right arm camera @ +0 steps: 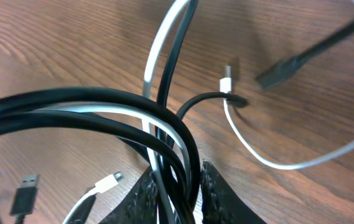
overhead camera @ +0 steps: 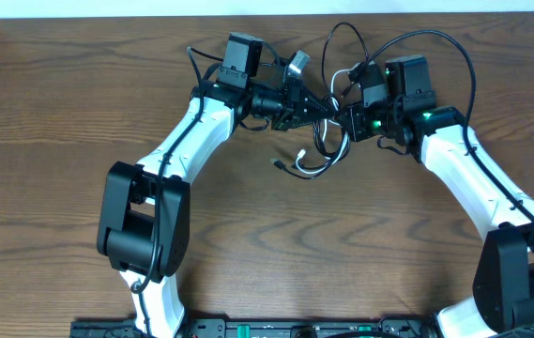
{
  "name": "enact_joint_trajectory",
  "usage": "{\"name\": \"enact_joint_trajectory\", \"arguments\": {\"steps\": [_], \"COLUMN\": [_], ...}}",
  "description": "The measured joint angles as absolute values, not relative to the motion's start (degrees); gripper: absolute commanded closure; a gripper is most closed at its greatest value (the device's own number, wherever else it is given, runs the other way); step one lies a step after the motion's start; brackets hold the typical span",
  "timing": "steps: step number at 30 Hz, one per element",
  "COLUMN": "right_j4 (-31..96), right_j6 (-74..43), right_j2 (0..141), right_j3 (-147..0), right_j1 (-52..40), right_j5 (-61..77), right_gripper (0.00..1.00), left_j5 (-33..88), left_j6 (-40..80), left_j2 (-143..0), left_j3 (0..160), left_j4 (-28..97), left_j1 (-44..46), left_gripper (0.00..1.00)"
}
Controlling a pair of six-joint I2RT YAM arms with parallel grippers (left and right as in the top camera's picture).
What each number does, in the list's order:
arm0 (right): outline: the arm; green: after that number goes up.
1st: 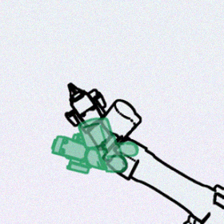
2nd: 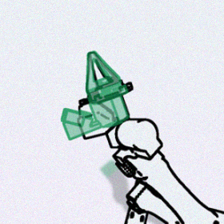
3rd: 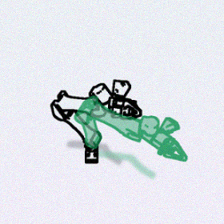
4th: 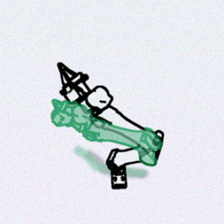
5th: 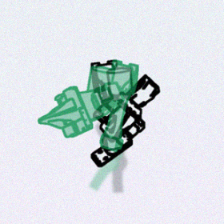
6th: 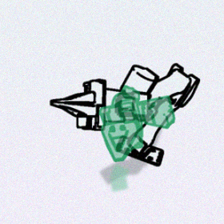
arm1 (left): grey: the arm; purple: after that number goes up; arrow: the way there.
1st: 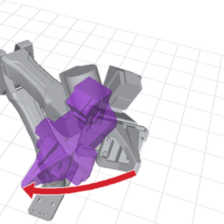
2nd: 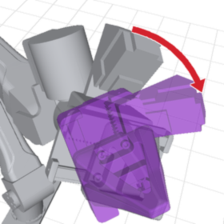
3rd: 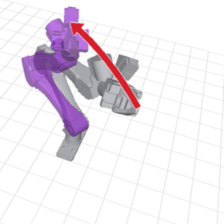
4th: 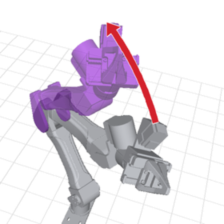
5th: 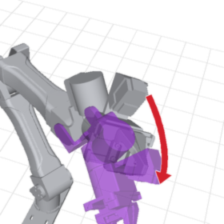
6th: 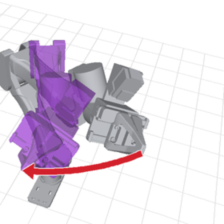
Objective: Untangle cables
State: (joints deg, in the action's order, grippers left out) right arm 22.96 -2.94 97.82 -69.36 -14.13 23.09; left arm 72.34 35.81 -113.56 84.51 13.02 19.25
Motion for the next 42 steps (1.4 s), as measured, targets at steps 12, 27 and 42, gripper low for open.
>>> {"name": "enact_joint_trajectory", "arguments": {"steps": [12, 27, 42], "right_j4": [23.1, 30.2, 36.9], "right_j6": [-2.3, -8.3, -9.9], "right_j2": [99.8, 83.5, 84.7], "right_j3": [-69.4, -69.5, -70.1], "right_j1": [-15.4, -7.2, 6.8], "right_j5": [20.5, 27.4, 37.8], "right_gripper": [0.99, 0.99, 0.88], "left_j5": [72.2, 49.6, 41.3], "left_j6": [36.2, 34.4, 31.3], "left_j2": [-113.6, -112.7, -112.7], "left_j3": [84.5, 84.5, 84.5], "left_j4": [13.0, 22.8, 24.9], "left_j1": [19.2, 18.8, 16.8], "left_gripper": [0.92, 0.93, 0.93]}}
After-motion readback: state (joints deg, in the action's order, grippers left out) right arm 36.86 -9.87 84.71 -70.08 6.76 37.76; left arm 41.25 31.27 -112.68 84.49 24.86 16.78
